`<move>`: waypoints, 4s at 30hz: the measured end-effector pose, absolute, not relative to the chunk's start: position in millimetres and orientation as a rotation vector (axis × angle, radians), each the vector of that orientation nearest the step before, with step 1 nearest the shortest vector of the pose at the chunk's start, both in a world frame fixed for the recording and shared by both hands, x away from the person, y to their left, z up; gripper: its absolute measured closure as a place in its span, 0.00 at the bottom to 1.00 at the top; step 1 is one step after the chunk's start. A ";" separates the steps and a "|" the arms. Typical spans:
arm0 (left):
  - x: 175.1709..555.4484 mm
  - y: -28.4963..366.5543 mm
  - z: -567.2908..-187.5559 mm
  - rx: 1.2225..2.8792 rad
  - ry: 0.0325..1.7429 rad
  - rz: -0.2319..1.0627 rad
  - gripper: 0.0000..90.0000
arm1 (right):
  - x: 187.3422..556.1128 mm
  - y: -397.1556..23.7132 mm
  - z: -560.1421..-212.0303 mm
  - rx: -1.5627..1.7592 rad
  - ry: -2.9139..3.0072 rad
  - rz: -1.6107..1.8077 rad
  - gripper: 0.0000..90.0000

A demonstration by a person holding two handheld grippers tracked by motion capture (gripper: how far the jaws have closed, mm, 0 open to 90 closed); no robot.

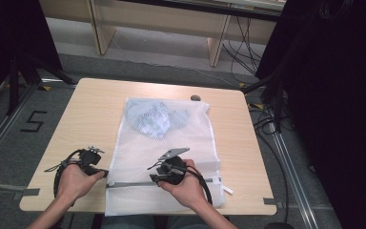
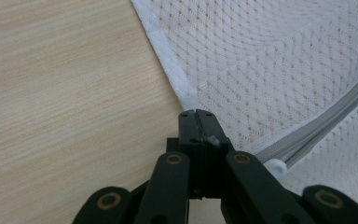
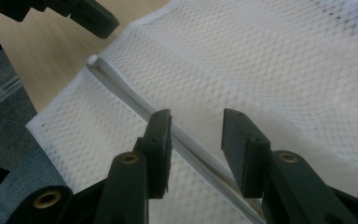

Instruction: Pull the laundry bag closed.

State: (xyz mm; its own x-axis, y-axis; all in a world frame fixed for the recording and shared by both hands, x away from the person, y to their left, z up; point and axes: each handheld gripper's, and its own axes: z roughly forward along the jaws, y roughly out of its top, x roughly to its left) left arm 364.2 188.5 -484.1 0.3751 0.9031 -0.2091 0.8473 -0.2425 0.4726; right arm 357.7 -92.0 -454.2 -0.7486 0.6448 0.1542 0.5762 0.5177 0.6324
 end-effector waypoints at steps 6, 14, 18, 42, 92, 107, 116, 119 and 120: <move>364.1 187.9 -484.1 2.130 1.503 0.140 0.99 | 353.7 -80.4 -456.5 1.078 2.703 1.029 0.69; 364.4 186.4 -483.1 2.150 1.510 0.099 0.99 | 351.5 -63.4 -462.8 1.068 2.715 1.054 0.69; 362.4 183.4 -480.8 2.159 1.503 0.088 1.00 | 351.1 -54.3 -466.5 1.024 2.738 1.057 0.69; 365.5 184.1 -488.5 2.234 1.513 -0.007 0.99 | 357.8 6.1 -478.0 0.976 2.858 1.092 0.72; 365.8 185.9 -488.8 2.278 1.453 0.016 1.00 | 363.8 27.8 -489.8 0.977 2.940 1.018 0.87; 359.0 177.4 -489.6 2.252 1.472 0.071 1.00 | 362.9 26.7 -492.8 1.041 2.968 1.025 0.96; 356.9 171.8 -487.7 2.335 1.403 0.139 1.00 | 361.2 19.8 -494.0 1.161 2.922 1.049 0.97; 356.9 173.0 -487.6 2.338 1.399 0.139 1.00 | 360.7 19.1 -493.4 1.172 2.920 1.042 0.97; 356.5 172.8 -487.6 2.335 1.401 0.137 1.00 | 360.1 18.2 -492.5 1.195 2.913 1.035 0.97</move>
